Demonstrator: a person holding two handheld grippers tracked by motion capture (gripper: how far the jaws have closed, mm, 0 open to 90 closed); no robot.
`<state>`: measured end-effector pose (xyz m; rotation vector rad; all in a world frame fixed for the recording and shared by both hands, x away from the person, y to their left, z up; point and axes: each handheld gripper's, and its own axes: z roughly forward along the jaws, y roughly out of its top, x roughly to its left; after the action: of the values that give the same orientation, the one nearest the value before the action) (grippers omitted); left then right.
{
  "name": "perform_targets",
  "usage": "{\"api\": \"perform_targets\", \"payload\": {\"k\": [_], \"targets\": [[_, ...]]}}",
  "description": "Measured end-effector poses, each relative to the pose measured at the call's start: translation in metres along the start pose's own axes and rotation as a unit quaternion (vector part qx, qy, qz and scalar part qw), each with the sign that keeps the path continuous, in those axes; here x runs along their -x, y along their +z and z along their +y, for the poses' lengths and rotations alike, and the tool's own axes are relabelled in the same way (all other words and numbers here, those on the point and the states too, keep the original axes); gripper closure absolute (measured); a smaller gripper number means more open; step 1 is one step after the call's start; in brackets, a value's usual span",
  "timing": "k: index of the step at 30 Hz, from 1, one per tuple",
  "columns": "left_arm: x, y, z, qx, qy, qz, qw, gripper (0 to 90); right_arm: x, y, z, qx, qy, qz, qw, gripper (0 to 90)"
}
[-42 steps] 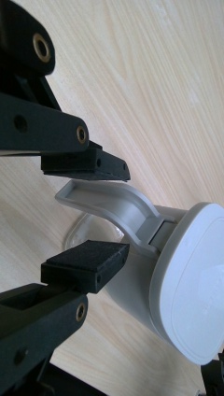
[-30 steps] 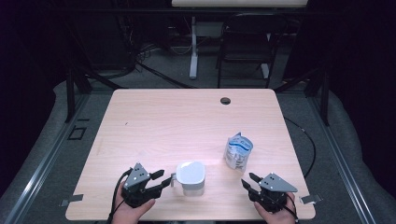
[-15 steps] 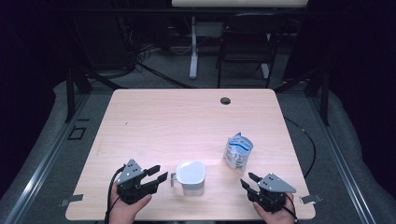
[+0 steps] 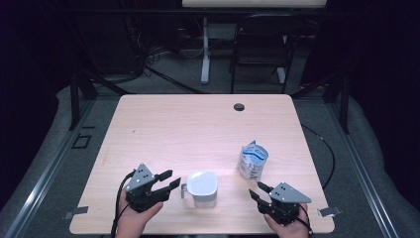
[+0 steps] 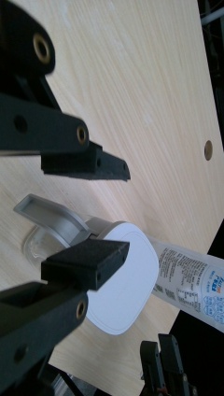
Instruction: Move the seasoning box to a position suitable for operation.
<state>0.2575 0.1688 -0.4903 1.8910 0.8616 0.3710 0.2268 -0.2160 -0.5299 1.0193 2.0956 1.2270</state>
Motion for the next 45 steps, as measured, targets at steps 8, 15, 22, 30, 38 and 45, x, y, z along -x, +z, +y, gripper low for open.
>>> {"api": "perform_targets", "payload": {"k": [8,15,22,30,38,45], "targets": [[0.006,0.004,0.005,-0.01,0.018,-0.004,0.9998,77.4,-0.009,0.008,0.009,-0.008,-0.009,0.02,0.9997,63.7],[0.01,0.007,0.008,-0.015,0.021,-0.015,0.9996,90.0,-0.016,0.013,0.022,-0.007,-0.013,0.036,0.9992,70.8],[0.012,0.008,0.007,-0.017,0.024,-0.016,0.9994,90.0,-0.021,0.023,0.034,0.002,-0.008,0.042,0.9991,73.2],[0.013,0.01,0.007,-0.02,0.028,-0.019,0.9992,90.0,-0.027,0.032,0.045,0.005,-0.017,0.057,0.9982,73.1],[0.016,0.013,0.006,-0.023,0.029,-0.028,0.9989,90.0,-0.032,0.04,0.05,0.017,-0.025,0.072,0.997,74.8],[0.017,0.016,0.006,-0.023,0.033,-0.024,0.9989,90.0,-0.033,0.041,0.048,0.009,-0.036,0.075,0.9965,87.3]]}}
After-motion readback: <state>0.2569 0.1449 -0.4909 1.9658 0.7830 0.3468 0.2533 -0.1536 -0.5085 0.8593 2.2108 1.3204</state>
